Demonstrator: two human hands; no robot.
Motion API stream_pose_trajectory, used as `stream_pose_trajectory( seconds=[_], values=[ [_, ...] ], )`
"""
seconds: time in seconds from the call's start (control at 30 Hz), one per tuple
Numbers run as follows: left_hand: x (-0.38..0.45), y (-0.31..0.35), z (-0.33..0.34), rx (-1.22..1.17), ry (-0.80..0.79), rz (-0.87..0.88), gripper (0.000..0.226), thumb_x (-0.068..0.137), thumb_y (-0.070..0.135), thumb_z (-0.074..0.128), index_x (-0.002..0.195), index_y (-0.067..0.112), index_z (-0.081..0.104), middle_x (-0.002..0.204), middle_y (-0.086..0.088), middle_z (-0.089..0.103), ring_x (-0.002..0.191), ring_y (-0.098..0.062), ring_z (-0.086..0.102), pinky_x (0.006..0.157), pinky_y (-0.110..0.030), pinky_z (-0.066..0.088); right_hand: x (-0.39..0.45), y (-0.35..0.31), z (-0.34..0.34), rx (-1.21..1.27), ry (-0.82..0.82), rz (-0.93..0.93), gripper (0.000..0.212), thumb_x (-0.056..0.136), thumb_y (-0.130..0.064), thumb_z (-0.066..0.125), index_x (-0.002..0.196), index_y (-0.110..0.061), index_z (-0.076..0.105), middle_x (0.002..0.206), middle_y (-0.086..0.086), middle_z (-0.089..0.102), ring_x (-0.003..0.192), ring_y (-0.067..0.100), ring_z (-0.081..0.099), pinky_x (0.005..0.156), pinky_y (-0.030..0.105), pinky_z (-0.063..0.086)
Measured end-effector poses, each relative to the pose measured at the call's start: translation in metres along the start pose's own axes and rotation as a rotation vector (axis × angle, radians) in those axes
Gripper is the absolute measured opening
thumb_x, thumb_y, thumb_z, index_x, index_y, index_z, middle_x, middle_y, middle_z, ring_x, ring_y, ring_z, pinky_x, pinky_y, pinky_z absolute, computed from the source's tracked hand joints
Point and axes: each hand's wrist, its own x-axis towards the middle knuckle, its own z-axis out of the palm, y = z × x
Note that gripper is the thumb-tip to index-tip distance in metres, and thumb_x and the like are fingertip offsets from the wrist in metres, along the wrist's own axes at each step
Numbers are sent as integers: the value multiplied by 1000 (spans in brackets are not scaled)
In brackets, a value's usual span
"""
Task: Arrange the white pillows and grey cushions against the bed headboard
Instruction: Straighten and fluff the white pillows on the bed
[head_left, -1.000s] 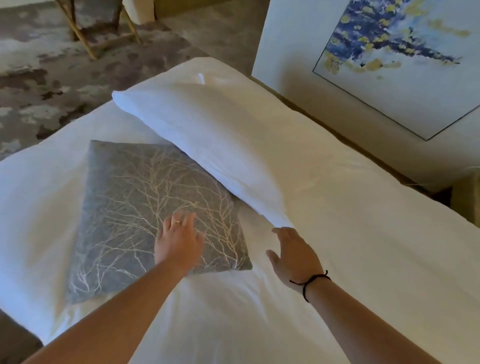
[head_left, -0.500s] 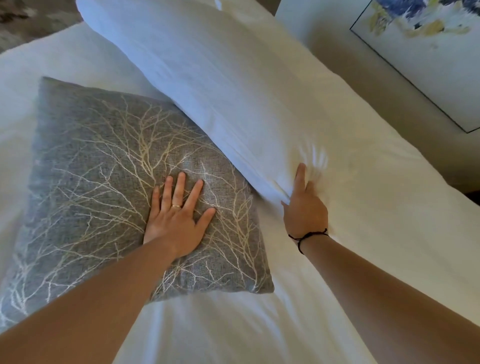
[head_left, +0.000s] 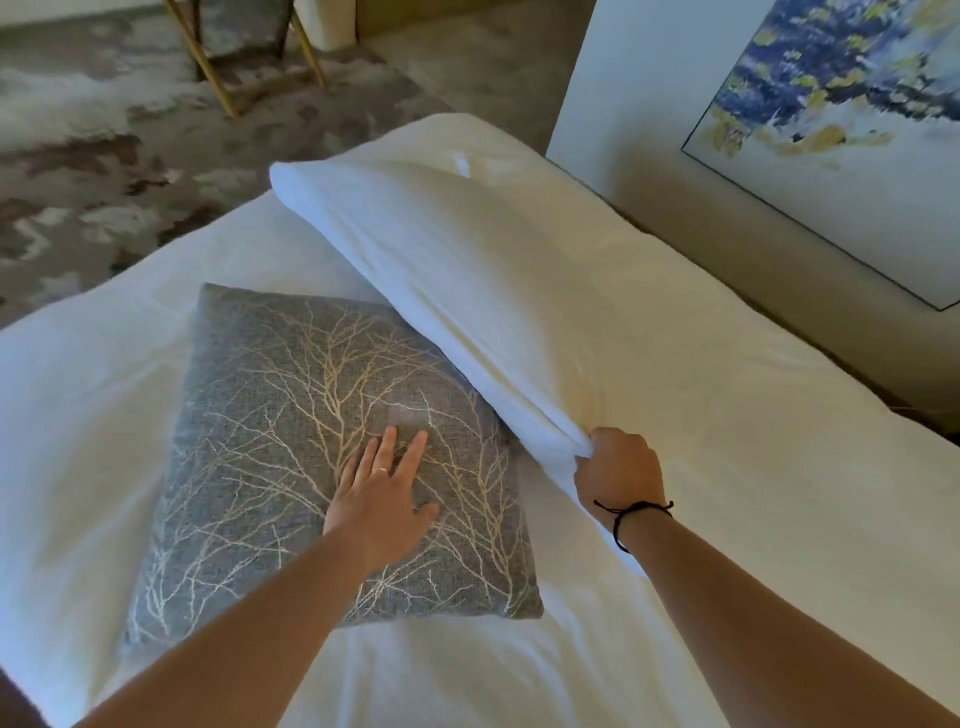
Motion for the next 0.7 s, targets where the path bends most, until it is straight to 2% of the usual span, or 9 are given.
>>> stream_pose_trajectory(
  seconds=[0.07, 0.13, 0.2, 0.3, 0.4, 0.5, 0.6, 0.7],
  values=[
    [-27, 14, -9, -93, 107, -9, 94, 90, 52, 51, 144, 49, -26, 163, -4, -14, 150, -27, 8, 118, -47, 20, -23, 3, -12, 42, 4, -16, 27, 88, -17, 58, 67, -17, 41, 66, 0, 49, 63, 25, 48, 57, 28, 36],
    [-52, 33, -20, -102, 266, -3, 94, 90, 43, 54, 146, 50, -21, 164, -3, -7, 148, -27, 18, 113, -46, 29, -53, 12, -24, 68, 13, -36, 37, 89, -19, 58, 60, -21, 34, 60, -4, 43, 58, 21, 44, 51, 27, 31],
    [-71, 58, -32, -61, 361, 77, 93, 90, 37, 55, 148, 47, -17, 164, -2, -8, 149, -26, 14, 114, -45, 27, -88, 27, -35, 122, 9, -11, 42, 88, -20, 59, 57, -22, 30, 56, -5, 39, 52, 15, 38, 46, 24, 22],
    [-93, 105, -44, 54, 410, 314, 99, 90, 29, 60, 149, 46, -17, 164, -2, -10, 150, -22, 3, 117, -42, 21, -147, 61, -49, 274, -33, 72, 50, 84, -18, 64, 55, -18, 24, 50, -5, 29, 46, 13, 28, 45, 24, 17],
    [-118, 157, -49, 311, 336, 574, 95, 93, 37, 59, 150, 41, -18, 164, -1, -14, 151, -22, -4, 119, -41, 6, -216, 109, -61, 364, -80, 91, 54, 83, -18, 69, 57, -17, 21, 52, -5, 21, 46, 14, 22, 45, 26, 17],
    [-145, 203, -44, 561, 219, 729, 81, 95, 48, 51, 153, 35, -3, 165, 4, 1, 151, -19, 3, 119, -44, -2, -284, 164, -79, 430, -93, 95, 56, 82, -17, 71, 58, -18, 20, 54, -5, 19, 47, 13, 20, 46, 27, 20],
    [-175, 245, -31, 607, 145, 812, 87, 87, 59, 58, 154, 35, 8, 163, 7, 14, 149, -18, 12, 119, -45, 1, -351, 222, -98, 379, -105, 69, 56, 82, -21, 71, 59, -19, 20, 55, -5, 20, 50, 11, 19, 49, 28, 16],
    [-206, 280, -13, 691, 131, 888, 96, 79, 63, 64, 154, 27, 15, 162, 2, 21, 148, -22, 18, 120, -46, 9, -411, 285, -116, 343, -128, 96, 53, 80, -26, 70, 57, -20, 23, 51, -3, 22, 49, 12, 23, 50, 29, 16]
  ],
)
